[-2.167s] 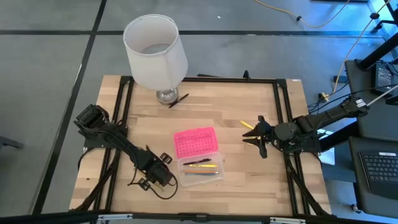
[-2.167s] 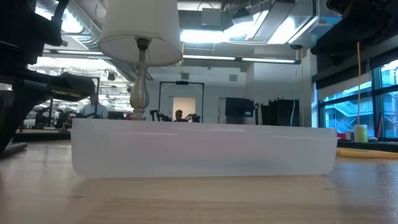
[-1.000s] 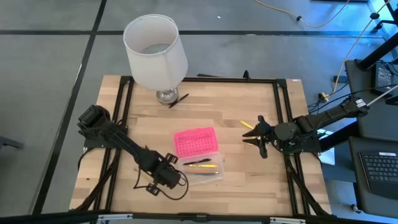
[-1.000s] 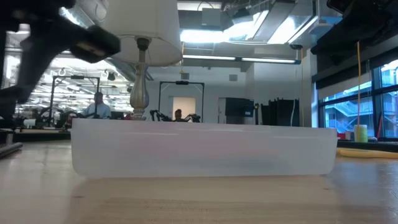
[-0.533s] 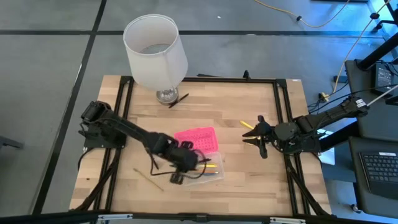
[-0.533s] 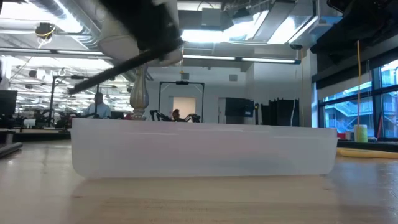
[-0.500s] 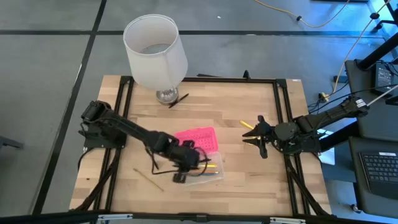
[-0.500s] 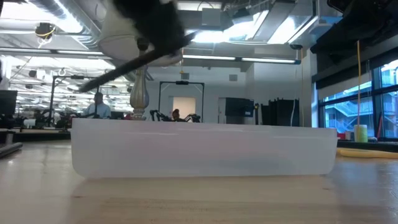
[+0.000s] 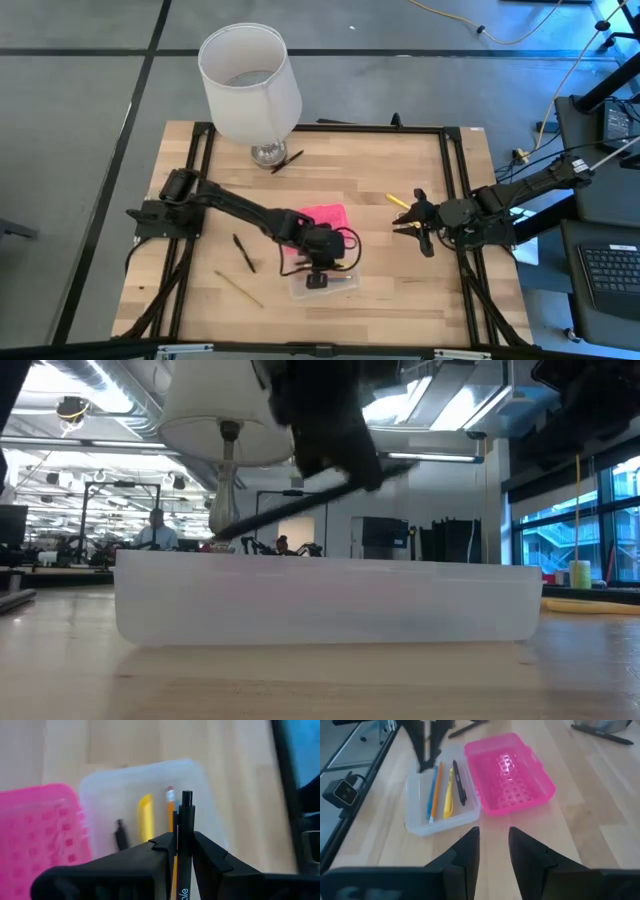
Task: Pick & place school supplies into a supply box
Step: Put the black pen into the transparent supply box
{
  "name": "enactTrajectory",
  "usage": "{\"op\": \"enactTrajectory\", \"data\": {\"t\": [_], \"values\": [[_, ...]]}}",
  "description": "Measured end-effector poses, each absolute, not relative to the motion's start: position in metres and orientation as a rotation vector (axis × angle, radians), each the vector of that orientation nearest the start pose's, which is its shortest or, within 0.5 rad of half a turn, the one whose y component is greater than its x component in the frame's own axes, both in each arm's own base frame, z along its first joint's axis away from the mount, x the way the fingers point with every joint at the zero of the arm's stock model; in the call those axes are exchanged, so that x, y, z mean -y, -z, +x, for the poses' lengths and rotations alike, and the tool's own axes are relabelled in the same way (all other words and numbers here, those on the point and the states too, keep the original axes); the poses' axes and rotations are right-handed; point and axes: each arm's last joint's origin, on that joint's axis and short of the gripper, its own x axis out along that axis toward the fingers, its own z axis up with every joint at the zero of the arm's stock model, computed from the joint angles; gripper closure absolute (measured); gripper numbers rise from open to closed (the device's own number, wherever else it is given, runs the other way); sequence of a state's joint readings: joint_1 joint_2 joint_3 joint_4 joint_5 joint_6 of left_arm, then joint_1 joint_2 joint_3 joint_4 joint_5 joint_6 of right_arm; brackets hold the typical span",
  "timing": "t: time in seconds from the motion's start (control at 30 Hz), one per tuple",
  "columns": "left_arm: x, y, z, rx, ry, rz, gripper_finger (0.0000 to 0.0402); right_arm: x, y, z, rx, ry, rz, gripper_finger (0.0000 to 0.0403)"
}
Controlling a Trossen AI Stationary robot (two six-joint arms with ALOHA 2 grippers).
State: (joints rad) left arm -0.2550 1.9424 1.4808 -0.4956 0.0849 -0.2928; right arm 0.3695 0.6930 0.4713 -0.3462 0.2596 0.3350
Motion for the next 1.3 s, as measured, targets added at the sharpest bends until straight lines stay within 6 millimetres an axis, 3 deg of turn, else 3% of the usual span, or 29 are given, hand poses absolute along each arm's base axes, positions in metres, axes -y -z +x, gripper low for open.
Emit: {"op": "enactTrajectory", "data": {"t": [0.17,0.57,0.83,1.2,1.3], "values": [[0.099,-0.211,0.406,-1.023,0.127,-0.211,0.0359,-0.047,-0.224,0.141,-0.571,-0.013,0.144,0.0295],[0.088,-0.177,0.412,-1.128,-0.006,-0.241,0.0357,-0.047,-0.223,0.141,-0.582,-0.012,0.140,0.0295],[0.085,-0.178,0.413,-1.113,-0.012,-0.244,0.0353,-0.047,-0.223,0.141,-0.582,-0.012,0.140,0.0295],[0.086,-0.179,0.413,-1.130,0.036,-0.273,0.0305,-0.046,-0.222,0.140,-0.590,-0.010,0.138,0.0295],[0.087,-0.188,0.415,-1.145,0.098,-0.306,0.0298,-0.046,-0.222,0.140,-0.590,-0.010,0.138,0.0295]]}}
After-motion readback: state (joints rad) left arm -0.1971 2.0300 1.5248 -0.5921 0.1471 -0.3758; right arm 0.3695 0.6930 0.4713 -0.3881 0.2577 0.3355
